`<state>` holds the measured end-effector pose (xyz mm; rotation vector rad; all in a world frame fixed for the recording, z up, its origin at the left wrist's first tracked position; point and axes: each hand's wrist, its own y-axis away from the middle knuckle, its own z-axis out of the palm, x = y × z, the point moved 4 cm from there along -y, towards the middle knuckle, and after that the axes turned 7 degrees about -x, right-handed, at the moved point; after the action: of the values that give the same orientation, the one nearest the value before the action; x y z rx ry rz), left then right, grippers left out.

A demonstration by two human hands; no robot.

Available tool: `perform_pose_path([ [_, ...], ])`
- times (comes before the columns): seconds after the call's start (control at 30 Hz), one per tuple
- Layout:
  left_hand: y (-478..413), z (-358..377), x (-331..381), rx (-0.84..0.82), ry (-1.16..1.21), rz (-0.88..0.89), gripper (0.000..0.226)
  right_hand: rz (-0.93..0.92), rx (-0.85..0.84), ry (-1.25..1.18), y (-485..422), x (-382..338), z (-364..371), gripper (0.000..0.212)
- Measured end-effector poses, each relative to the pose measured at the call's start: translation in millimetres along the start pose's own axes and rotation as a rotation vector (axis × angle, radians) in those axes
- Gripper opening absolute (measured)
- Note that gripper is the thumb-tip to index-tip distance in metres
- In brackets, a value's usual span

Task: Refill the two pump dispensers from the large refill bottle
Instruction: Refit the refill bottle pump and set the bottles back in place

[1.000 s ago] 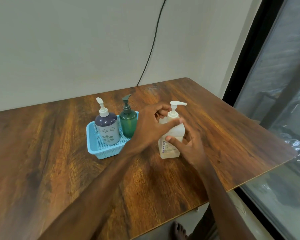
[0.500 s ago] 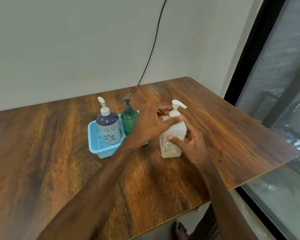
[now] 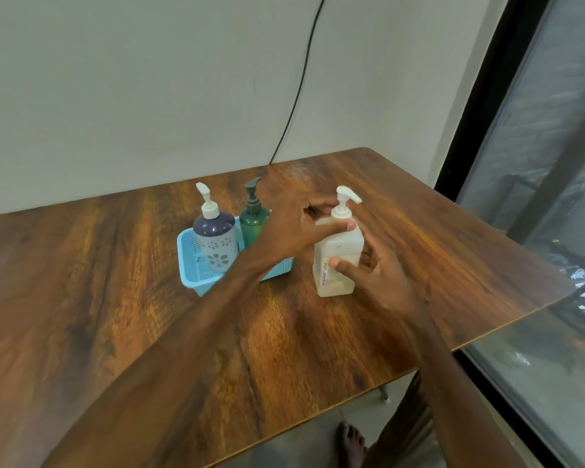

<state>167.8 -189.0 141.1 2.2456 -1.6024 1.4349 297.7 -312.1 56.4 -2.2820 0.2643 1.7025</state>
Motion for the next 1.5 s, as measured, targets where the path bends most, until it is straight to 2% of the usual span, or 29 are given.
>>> perform_pose_path([
  [0.1,13.6,7.5,-1.4,0.174,-0.038,-0.042,0.04,-0.011,0.069,0.113,16.9,-3.6,16.1,0.088],
  [0.17,19.3,11.0,0.8,0.223,-0.07,-0.054,0.042,-0.004,0.144,0.178,23.6,-2.5,30.5,0.09],
  [0.33,35.2,4.2,10.5,0.224,-0.178,-0.102,0.048,-0.037,0.306,0.258,16.0,4.2,31.7,0.076],
  [0.4,46.1,-3.1,8.6,0.268,-0.189,-0.136,0.043,-0.04,0.345,0.289,10.2,5.5,20.1,0.073],
  [0.5,60.1,-11.8,1.3,0.287,-0.181,-0.138,0.031,0.017,0.4,0.317,4.9,10.3,-1.3,0.077],
  [0.7,73.3,-15.5,-14.0,0.249,-0.211,-0.18,0.022,0.102,0.41,0.32,3.3,20.4,-19.9,0.084],
  [0.87,78.8,-14.8,-21.1,0.226,-0.233,-0.214,0.022,0.152,0.371,0.338,8.2,24.4,-16.6,0.087],
  [0.97,90.2,-17.9,-22.4,0.245,-0.276,-0.229,0.026,0.201,0.485,0.285,25.4,20.2,-12.0,0.098],
  [1.03,101.5,-24.0,-24.6,0.294,-0.314,-0.239,0.028,0.12,0.627,0.266,45.3,4.8,-0.3,0.087],
  [1.1,113.8,-33.1,-28.4,0.346,-0.349,-0.253,0.029,-0.064,0.698,0.288,63.3,-20.8,21.8,0.068],
  [1.17,127.3,-42.8,-33.3,0.4,-0.379,-0.261,0.031,-0.215,0.651,0.304,68.8,-42.9,47.3,0.051],
  [1.27,144.4,-57.9,-38.1,0.461,-0.44,-0.293,0.039,-0.215,0.427,0.276,48.5,-56.3,77.8,0.038],
  [1.33,154.6,-66.3,-54.5,0.45,-0.448,-0.353,0.05,-0.145,0.271,0.352,21.6,-49.9,91.6,0.041],
  [1.43,172.4,-74.8,-85.8,0.334,-0.348,-0.537,0.079,0.008,0.034,0.544,-18.2,-26.6,102.8,0.058],
  [1.5,183.2,-80.1,-97.7,0.264,-0.293,-0.619,0.079,0.012,-0.053,0.593,-36.3,-13.8,104.2,0.052],
])
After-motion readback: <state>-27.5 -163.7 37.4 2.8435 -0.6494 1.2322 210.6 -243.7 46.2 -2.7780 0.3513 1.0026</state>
